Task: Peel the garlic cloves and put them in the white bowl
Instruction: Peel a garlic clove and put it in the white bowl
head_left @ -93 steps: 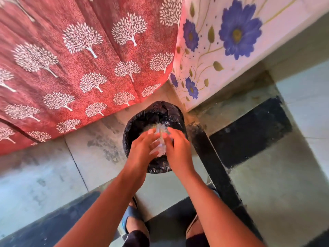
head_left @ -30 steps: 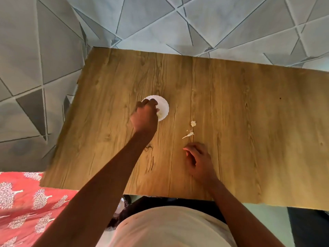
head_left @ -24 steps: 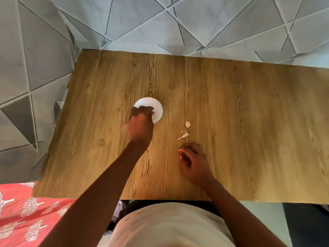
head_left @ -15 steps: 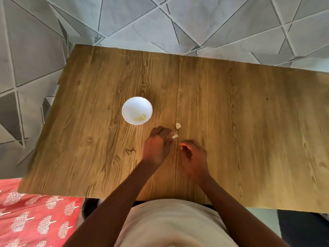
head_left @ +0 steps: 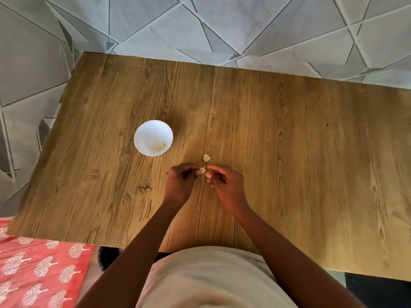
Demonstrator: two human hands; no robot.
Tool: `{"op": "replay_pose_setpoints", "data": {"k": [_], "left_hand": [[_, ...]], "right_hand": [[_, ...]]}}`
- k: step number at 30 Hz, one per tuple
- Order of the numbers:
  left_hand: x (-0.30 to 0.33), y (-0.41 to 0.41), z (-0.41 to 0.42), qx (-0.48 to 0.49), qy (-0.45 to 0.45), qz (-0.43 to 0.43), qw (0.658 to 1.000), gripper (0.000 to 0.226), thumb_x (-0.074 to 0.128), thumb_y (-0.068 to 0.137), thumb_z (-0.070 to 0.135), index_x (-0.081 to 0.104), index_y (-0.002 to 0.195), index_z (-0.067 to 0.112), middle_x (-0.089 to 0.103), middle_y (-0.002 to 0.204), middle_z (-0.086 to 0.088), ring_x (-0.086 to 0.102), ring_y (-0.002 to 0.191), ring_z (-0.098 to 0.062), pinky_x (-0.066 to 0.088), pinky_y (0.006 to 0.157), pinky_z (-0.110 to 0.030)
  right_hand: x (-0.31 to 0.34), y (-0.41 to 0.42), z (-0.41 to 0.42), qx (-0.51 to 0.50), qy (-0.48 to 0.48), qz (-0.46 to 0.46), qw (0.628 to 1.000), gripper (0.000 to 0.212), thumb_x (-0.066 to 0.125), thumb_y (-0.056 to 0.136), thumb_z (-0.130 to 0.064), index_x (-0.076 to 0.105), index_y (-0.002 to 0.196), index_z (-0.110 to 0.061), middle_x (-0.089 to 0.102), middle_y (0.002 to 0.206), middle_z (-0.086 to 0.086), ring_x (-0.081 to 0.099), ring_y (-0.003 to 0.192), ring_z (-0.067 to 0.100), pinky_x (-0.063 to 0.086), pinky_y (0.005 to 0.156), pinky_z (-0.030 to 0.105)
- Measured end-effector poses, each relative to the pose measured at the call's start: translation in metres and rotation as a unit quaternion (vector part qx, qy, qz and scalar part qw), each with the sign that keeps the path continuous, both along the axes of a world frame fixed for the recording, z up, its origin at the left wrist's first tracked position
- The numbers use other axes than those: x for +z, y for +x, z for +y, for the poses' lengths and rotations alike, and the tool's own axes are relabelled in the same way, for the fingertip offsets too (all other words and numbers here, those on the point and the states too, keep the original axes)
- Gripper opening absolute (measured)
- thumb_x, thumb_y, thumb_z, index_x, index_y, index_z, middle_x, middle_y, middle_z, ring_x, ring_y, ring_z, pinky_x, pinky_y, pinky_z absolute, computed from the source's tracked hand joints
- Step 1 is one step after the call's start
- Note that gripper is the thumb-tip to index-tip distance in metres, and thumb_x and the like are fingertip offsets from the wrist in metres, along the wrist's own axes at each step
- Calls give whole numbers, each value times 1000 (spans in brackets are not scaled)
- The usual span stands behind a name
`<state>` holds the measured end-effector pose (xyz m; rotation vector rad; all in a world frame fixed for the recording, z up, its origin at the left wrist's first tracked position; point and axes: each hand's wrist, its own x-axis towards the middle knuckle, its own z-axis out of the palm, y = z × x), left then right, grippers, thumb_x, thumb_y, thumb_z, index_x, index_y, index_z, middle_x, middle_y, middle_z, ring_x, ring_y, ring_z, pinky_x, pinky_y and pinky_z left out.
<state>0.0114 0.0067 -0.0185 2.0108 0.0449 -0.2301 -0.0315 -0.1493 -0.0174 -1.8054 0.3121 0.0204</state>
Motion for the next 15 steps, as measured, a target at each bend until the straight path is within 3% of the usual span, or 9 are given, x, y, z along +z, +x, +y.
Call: {"op": "replay_pose_setpoints", "data": {"k": [5,10,15], "left_hand": [[2,-2,1,4,22,6,1000,13,77,89,9,79,99,16,76,88,12,70,84,3,47,72,-6],[0,1,1,-2,26,4,1000,8,74,91,8,76,97,14,74,86,11,68,82,2,47,71,-7],[-1,0,-1,-2,37,-2,999,7,71,93,7,74,98,12,72,87,10,65,84,8,46,73,-5]], "right_hand": [[-3,10,9,15,-48,-7,999,19,72,93,-19,75,112,-18,75,95,-6,71,84,9,61,79,43],[0,15,11,-15,4,27,1000,14,74,90,-8,77,102,-14,75,85,-4,71,78,14,61,79,45],[-1,17,11,-25,18,26,999,13,72,93,-11,78,103,-16,76,82,-3,73,77,15,62,77,44]]}}
